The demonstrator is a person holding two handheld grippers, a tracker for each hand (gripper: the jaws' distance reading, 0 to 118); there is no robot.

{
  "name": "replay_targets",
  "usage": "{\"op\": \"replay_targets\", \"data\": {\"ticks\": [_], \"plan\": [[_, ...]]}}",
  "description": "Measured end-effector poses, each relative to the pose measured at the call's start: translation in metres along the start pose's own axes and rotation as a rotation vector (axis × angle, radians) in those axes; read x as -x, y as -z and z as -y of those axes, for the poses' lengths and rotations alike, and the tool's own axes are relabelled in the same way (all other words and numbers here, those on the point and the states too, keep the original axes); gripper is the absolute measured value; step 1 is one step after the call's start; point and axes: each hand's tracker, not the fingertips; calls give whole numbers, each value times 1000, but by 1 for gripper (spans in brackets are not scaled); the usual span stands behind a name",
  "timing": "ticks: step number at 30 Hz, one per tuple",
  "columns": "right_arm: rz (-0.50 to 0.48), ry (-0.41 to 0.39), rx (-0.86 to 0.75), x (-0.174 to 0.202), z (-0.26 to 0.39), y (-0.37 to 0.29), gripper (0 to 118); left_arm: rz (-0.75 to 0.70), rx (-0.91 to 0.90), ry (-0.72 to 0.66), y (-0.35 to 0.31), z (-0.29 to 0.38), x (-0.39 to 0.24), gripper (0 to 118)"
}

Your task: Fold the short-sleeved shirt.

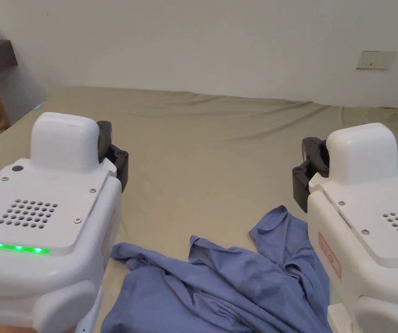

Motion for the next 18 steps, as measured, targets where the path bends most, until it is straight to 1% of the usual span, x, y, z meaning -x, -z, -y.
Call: {"op": "replay_targets", "data": {"ticks": [8, 14, 18], "plan": [[-29, -41, -7, 18, 2, 5, 1, -23, 10, 2, -1, 9, -6, 0], [-42, -37, 5, 21, 8, 15, 1, -40, 21, 11, 7, 11, -5, 0], [-53, -34, 24, 23, 15, 24, 1, -17, 67, 15, 24, 24, -2, 0]]}}
